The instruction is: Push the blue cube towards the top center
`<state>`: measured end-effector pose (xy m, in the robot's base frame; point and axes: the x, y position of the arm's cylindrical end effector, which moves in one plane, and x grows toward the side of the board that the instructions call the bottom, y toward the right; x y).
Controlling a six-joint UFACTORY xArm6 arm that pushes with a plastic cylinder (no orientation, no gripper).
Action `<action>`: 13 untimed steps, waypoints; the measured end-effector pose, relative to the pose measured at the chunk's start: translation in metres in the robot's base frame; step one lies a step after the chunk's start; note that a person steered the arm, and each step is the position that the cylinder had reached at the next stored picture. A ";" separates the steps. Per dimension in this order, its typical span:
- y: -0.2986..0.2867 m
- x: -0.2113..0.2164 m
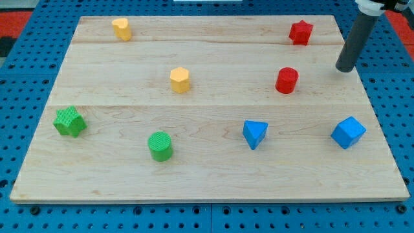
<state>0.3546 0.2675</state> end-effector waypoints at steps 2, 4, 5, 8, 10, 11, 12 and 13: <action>0.045 0.027; 0.003 0.103; 0.008 0.144; -0.043 0.128; -0.109 0.132; -0.127 0.144; -0.172 0.140; -0.226 0.122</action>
<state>0.4768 0.0412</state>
